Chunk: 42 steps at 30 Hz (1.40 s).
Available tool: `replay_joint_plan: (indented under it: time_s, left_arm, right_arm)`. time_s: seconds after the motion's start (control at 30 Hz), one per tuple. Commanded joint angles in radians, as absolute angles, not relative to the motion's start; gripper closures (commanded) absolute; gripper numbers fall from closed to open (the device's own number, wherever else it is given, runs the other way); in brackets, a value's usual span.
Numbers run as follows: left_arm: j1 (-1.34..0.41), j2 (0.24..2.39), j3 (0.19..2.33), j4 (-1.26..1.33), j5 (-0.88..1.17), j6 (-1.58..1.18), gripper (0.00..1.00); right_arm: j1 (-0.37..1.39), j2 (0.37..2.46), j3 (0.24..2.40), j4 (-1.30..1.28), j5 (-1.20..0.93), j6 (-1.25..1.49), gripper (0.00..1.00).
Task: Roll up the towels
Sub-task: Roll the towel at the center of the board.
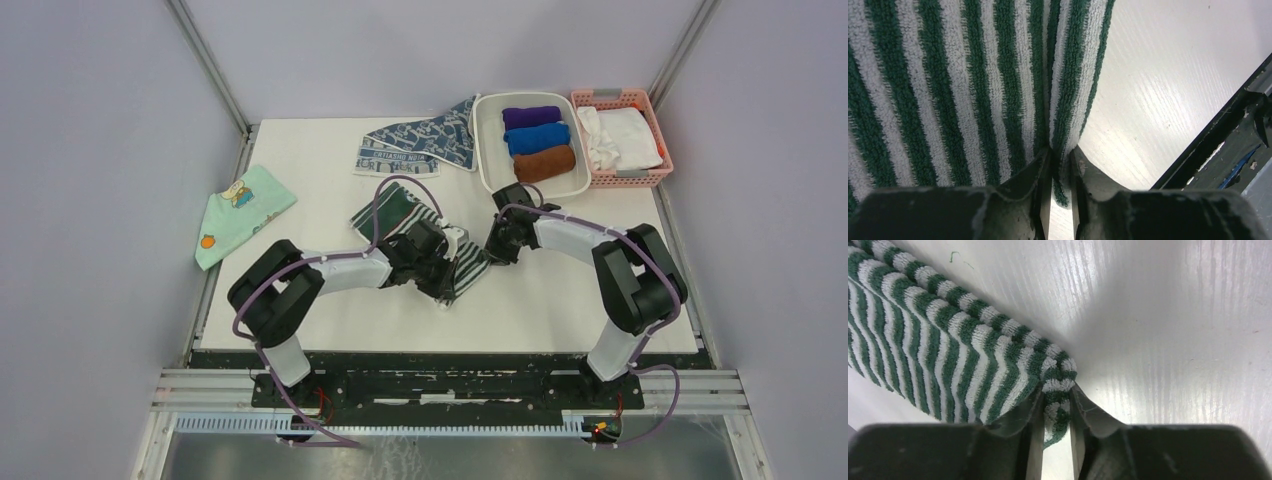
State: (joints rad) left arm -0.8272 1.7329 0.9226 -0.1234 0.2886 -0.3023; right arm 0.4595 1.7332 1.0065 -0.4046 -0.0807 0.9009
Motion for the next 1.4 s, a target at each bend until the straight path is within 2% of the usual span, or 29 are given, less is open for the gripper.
replay_joint_plan:
  time_s: [0.0, 0.17, 0.27, 0.47, 0.87, 0.97, 1.1, 1.17, 1.3, 1.37]
  left_arm:
    - [-0.848, 1.676, 0.897, -0.118, 0.224, -0.321, 0.69]
    - [-0.915, 1.615, 0.901, -0.116, 0.083, -0.287, 0.49]
    - [-0.976, 1.593, 0.907, -0.1, -0.042, -0.247, 0.44]
    - [-1.07, 1.615, 0.916, -0.061, -0.262, -0.199, 0.39]
    - [-1.237, 1.766, 0.968, -0.069, -0.592, -0.106, 0.39]
    - [-1.252, 1.8, 0.987, -0.078, -0.623, -0.1, 0.45]
    - [-1.253, 1.811, 1.006, -0.098, -0.628, -0.102, 0.74]
    - [-1.252, 1.797, 1.004, -0.099, -0.617, -0.104, 0.82]
    - [-1.22, 1.742, 0.976, -0.082, -0.489, -0.125, 0.95]
    - [-1.167, 1.707, 0.955, -0.07, -0.362, -0.161, 0.97]
  right_arm:
    - [0.47, 1.743, 1.095, -0.488, -0.038, 0.923, 0.74]
    - [0.475, 1.749, 1.127, -0.549, -0.031, 0.937, 0.89]
    - [0.474, 1.759, 1.147, -0.588, -0.028, 0.951, 0.94]
    - [0.474, 1.77, 1.177, -0.642, -0.04, 0.979, 0.95]
    - [0.458, 1.776, 1.196, -0.674, -0.068, 1.0, 0.95]
    - [0.452, 1.777, 1.196, -0.674, -0.074, 1.004, 0.95]
    - [0.45, 1.773, 1.195, -0.664, -0.084, 1.003, 0.95]
    - [0.447, 1.767, 1.188, -0.651, -0.083, 0.996, 0.94]
    - [0.439, 1.748, 1.176, -0.617, -0.088, 0.959, 0.9]
    - [0.433, 1.732, 1.171, -0.592, -0.093, 0.929, 0.85]
